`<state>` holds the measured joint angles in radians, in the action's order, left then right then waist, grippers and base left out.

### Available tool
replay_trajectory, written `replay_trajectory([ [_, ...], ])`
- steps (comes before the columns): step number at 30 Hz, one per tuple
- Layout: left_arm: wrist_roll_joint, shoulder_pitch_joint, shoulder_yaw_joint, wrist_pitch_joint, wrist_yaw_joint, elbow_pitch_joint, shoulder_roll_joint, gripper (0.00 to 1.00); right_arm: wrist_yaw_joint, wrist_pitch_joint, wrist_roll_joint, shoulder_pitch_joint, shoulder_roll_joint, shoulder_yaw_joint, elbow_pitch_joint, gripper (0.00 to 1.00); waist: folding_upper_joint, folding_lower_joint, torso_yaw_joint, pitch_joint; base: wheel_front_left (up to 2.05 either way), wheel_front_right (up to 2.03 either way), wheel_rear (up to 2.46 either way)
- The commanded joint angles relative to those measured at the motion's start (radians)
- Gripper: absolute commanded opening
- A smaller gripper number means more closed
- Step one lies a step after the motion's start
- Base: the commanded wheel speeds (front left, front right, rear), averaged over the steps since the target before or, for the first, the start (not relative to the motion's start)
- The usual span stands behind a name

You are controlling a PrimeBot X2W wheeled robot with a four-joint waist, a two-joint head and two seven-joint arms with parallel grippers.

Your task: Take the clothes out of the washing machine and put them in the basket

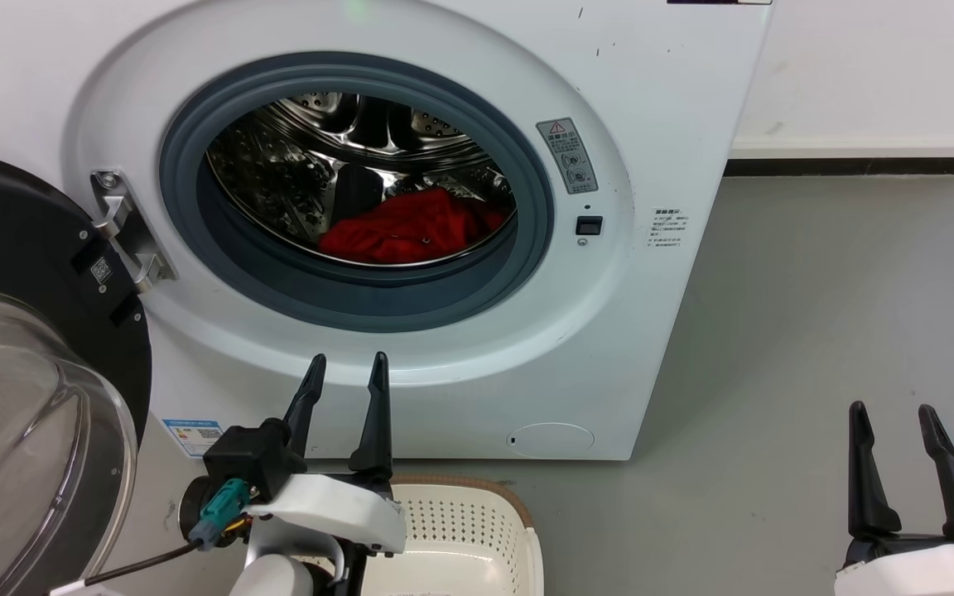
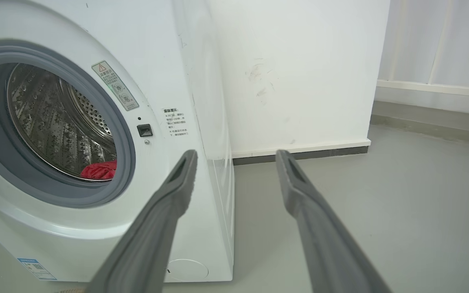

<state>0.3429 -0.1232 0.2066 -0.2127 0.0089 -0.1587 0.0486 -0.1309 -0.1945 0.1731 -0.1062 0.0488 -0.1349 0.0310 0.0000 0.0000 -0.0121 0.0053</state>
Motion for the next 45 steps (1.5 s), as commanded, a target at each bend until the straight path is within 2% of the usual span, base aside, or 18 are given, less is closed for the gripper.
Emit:
replay_trajectory([
  [1, -0.027, -0.015, 0.004, -0.008, 0.006, 0.002, 0.002, 1.00, 0.000, -0.010, -0.027, -0.008, 0.003, -0.003, 0.013, 1.00, 0.0000, 0.0000, 0.000, 0.000, 0.00, 0.00, 0.00],
  [27, -0.200, -0.019, 0.036, -0.055, 0.039, -0.016, 0.003, 1.00, 0.000, -0.030, -0.207, -0.027, 0.002, -0.020, 0.009, 1.00, 0.0000, 0.0000, 0.001, 0.002, 0.00, 0.00, 0.00],
  [45, -0.183, -0.024, 0.035, -0.053, 0.047, -0.034, 0.003, 1.00, 0.000, -0.034, -0.183, -0.014, 0.002, -0.025, -0.015, 1.00, 0.0000, 0.0000, 0.006, 0.010, 0.00, 0.00, 0.00],
])
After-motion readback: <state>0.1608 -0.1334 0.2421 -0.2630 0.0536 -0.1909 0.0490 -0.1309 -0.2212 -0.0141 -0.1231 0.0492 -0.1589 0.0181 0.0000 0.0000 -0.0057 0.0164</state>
